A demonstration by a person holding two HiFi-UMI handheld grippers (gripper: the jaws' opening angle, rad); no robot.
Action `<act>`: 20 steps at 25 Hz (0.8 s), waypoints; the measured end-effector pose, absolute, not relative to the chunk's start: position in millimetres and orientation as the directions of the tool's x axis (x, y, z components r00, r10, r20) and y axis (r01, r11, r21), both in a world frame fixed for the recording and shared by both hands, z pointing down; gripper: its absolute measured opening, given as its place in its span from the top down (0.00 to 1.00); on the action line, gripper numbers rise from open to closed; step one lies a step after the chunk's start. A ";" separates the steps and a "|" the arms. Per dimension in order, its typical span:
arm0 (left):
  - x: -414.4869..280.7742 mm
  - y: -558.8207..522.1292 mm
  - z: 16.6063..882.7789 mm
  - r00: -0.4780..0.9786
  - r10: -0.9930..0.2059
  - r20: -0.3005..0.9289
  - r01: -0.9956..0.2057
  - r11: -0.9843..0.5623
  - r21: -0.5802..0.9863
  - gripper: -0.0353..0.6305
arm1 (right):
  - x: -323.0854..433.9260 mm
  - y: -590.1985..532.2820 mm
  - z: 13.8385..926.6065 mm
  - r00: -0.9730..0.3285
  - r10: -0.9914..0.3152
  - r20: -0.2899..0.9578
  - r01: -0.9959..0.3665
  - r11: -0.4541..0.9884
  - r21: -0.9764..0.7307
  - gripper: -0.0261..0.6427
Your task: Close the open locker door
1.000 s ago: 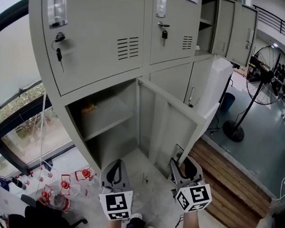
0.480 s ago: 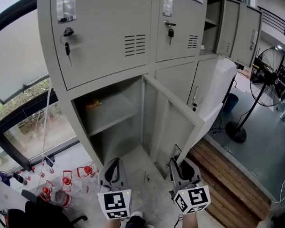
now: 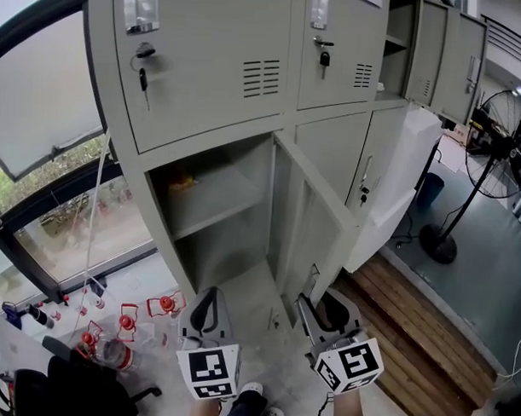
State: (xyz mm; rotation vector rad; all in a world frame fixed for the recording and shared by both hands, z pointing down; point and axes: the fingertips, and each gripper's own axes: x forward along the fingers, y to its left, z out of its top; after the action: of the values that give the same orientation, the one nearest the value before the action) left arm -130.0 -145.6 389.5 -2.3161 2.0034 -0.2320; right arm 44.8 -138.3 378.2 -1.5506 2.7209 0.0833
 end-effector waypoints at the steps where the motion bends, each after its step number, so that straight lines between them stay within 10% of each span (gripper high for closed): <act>1: -131.9 -143.8 389.6 0.133 -0.989 0.068 -0.978 -0.142 -0.152 0.95 | 41.2 -136.8 378.1 -0.522 -0.852 -0.033 -0.853 0.521 0.044 0.74; 20: -188.7 -121.2 393.1 -0.022 -0.997 0.070 -0.989 0.012 -0.150 0.95 | -38.8 -122.9 377.0 -0.728 -0.684 -0.048 -0.685 0.725 0.070 0.72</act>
State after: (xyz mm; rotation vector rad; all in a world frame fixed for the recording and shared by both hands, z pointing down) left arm -188.7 -121.2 393.1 -2.1569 2.1941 -0.2418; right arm -38.8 -122.9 377.0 -1.1507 2.9001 0.1290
